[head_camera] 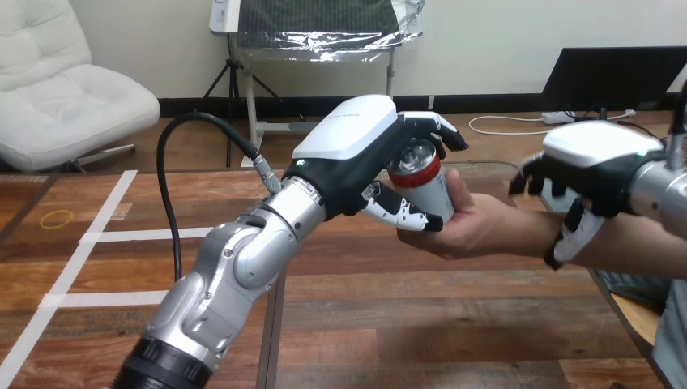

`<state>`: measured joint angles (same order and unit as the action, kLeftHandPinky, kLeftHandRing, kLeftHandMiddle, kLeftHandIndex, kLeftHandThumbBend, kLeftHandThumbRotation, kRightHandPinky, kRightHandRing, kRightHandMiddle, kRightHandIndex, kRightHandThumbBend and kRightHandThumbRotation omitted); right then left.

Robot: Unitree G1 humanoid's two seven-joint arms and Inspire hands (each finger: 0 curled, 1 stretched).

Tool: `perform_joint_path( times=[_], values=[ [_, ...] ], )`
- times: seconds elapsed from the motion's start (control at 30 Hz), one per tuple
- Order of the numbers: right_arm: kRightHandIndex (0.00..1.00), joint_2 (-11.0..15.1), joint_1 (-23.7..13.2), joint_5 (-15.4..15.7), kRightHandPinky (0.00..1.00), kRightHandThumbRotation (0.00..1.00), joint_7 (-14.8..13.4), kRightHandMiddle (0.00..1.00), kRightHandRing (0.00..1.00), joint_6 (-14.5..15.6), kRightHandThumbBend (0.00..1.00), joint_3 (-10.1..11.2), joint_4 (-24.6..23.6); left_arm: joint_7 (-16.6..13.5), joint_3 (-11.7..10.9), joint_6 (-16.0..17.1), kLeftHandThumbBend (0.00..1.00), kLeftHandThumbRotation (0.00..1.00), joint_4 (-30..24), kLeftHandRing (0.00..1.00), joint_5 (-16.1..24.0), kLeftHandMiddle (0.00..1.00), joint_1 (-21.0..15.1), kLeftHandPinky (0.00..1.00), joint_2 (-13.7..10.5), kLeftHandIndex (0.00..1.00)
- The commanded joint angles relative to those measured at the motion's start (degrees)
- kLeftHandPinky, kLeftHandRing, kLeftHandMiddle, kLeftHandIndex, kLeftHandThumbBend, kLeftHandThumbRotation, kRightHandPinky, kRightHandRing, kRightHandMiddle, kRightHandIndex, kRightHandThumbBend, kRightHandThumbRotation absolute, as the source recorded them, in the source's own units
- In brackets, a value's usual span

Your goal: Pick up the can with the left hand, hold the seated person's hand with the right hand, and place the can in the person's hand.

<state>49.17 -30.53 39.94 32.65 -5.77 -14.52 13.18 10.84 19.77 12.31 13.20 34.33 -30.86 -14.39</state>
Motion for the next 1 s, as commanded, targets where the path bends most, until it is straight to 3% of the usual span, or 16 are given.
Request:
perform_joint_path(
  times=[0.0, 0.53, 0.8, 0.97],
  values=[
    [0.78, 2.8, 0.2, -2.1, 0.65, 0.03, -0.5, 0.77, 0.72, 0.5, 0.77, 4.7, -4.9, 1.1, -1.8, -0.8, 0.67, 0.13, -3.4, 0.69, -1.1, 0.74, -2.3, 0.58, -1.8, 0.76],
    [0.78, 4.1, 6.4, -5.6, 0.66, 0.0, 0.7, 0.78, 0.74, 3.8, 0.77, 10.1, -12.8, 0.9, -5.7, -1.2, 0.67, 0.18, -6.8, 0.69, -5.5, 0.75, 1.9, 0.56, -4.4, 0.78],
    [0.78, 3.8, 9.8, -7.5, 0.67, 0.0, 1.8, 0.78, 0.75, 7.3, 0.75, 13.1, -18.3, -0.9, -8.2, 0.6, 0.65, 0.21, -7.6, 0.69, -7.8, 0.75, 4.5, 0.57, -5.2, 0.78],
    [0.77, 3.2, 12.3, -9.7, 0.67, 0.0, 1.3, 0.78, 0.75, 7.9, 0.74, 15.7, -21.1, -2.0, -9.8, 2.3, 0.64, 0.23, -7.9, 0.71, -9.2, 0.76, 6.3, 0.59, -5.6, 0.78]
  ],
)
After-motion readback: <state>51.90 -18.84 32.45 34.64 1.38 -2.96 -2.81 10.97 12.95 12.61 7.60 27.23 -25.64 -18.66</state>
